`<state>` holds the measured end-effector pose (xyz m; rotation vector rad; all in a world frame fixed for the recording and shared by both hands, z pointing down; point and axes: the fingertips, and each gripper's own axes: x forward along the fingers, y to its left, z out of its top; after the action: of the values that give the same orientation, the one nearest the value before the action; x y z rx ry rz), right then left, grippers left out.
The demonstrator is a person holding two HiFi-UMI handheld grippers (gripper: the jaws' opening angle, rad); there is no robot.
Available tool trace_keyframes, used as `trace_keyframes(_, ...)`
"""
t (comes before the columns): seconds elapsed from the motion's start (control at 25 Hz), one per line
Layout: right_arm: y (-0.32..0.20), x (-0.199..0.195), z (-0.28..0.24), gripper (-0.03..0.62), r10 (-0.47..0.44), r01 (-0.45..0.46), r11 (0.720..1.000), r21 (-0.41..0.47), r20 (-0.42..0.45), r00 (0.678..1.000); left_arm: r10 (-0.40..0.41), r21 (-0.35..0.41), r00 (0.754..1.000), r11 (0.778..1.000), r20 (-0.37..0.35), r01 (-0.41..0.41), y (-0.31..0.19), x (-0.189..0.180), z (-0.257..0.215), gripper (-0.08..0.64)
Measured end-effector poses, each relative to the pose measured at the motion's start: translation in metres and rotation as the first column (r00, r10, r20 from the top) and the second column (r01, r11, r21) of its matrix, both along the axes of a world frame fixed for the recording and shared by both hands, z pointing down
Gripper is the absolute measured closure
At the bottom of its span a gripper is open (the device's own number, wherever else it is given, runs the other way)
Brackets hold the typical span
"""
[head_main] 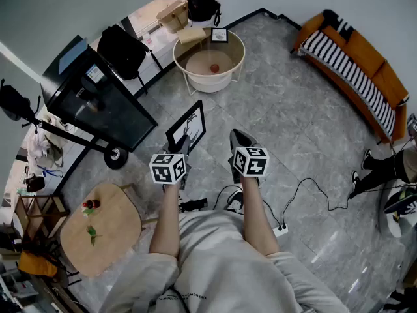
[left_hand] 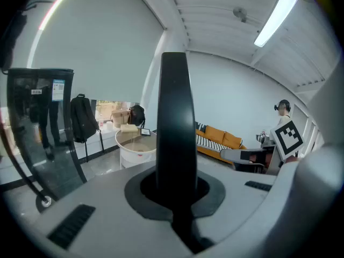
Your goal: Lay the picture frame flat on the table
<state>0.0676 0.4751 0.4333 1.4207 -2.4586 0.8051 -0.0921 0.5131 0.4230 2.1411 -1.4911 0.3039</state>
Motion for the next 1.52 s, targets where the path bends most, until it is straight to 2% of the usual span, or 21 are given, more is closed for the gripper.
trace_keyframes(0.12, -0.01, 0.012, -0.007, 0.558, 0.01, -0.01, 1.0, -0.002, 0.04, 0.999, 0.003, 0.0, 1.0, 1.0, 0.009, -0.003, -0.007, 0.009, -0.006, 0.532)
trace_keyframes(0.32, -0.029, 0.036, -0.01, 0.558, -0.012, 0.012, 1.0, 0.004, 0.034, 0.999, 0.0, 0.002, 0.999, 1.0, 0.037, 0.0, -0.028, 0.038, -0.007, 0.534)
trace_keyframes(0.44, -0.038, 0.059, -0.01, 0.558, 0.031, -0.031, 1.0, 0.0, -0.003, 1.0, -0.009, 0.007, 0.999, 1.0, 0.03, 0.009, -0.04, 0.058, -0.009, 0.533)
trace_keyframes(0.52, -0.042, 0.074, -0.018, 0.558, 0.061, -0.062, 0.998, 0.027, 0.021, 0.998, -0.023, 0.011, 1.0, 1.0, 0.02, 0.023, -0.046, 0.072, -0.009, 0.534)
trace_keyframes(0.76, -0.037, 0.125, -0.021, 0.557, 0.025, -0.029, 0.997, 0.066, 0.059, 0.998, -0.031, 0.014, 1.0, 0.999, 0.003, 0.031, -0.053, 0.126, -0.003, 0.533)
trace_keyframes(1.0, -0.024, 0.163, -0.001, 0.557, 0.033, -0.037, 0.999, 0.029, 0.105, 0.994, -0.05, 0.008, 0.999, 0.999, 0.005, 0.05, -0.046, 0.148, 0.003, 0.533)
trace_keyframes(1.4, -0.031, 0.18, 0.013, 0.557, 0.046, -0.046, 0.999, 0.0, 0.118, 0.992, -0.012, -0.015, 1.0, 1.0, 0.002, 0.012, -0.059, 0.171, 0.013, 0.533)
trace_keyframes(1.52, -0.039, 0.178, 0.015, 0.557, 0.04, -0.041, 0.999, 0.008, 0.1, 0.994, -0.009, 0.002, 1.0, 1.0, 0.0, 0.009, -0.073, 0.17, 0.013, 0.534)
